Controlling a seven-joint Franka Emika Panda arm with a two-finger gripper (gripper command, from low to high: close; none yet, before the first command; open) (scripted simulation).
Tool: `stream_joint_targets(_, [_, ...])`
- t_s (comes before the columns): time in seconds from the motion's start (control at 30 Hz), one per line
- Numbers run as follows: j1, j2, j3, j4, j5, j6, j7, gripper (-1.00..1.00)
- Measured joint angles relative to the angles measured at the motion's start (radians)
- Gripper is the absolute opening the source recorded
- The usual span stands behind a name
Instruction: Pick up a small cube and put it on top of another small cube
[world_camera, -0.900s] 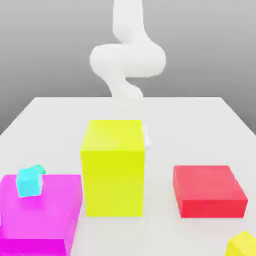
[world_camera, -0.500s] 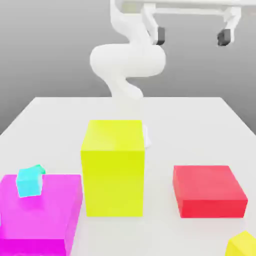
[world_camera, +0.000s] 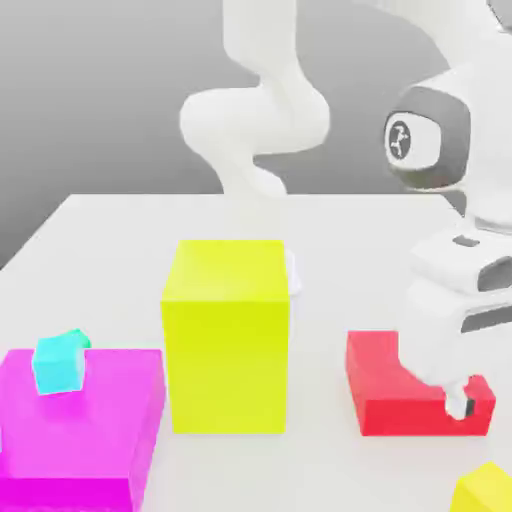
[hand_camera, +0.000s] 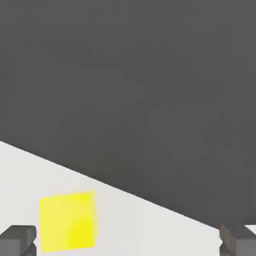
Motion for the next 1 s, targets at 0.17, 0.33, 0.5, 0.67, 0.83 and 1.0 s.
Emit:
stream_joint_targets(0.17, [0.055, 0.183, -0.007, 0.026, -0.040, 0.064, 0.026, 0.00])
stream_joint_targets(0.33, [0.078, 0.283, -0.033, 0.047, -0.070, 0.138, 0.047, -1.00])
stream_joint_targets(0.5, [0.079, 0.287, -0.034, 0.047, -0.070, 0.140, 0.047, -1.00])
stream_joint_targets(0.67, [0.031, 0.129, -0.025, 0.002, -0.020, 0.030, 0.013, -1.00])
stream_joint_targets(0.83, [-0.088, -0.017, -0.127, -0.087, 0.011, -0.020, 0.000, -1.00])
stream_joint_targets(1.0, [-0.211, -0.167, -0.243, -0.188, 0.038, -0.064, -0.008, -1.00])
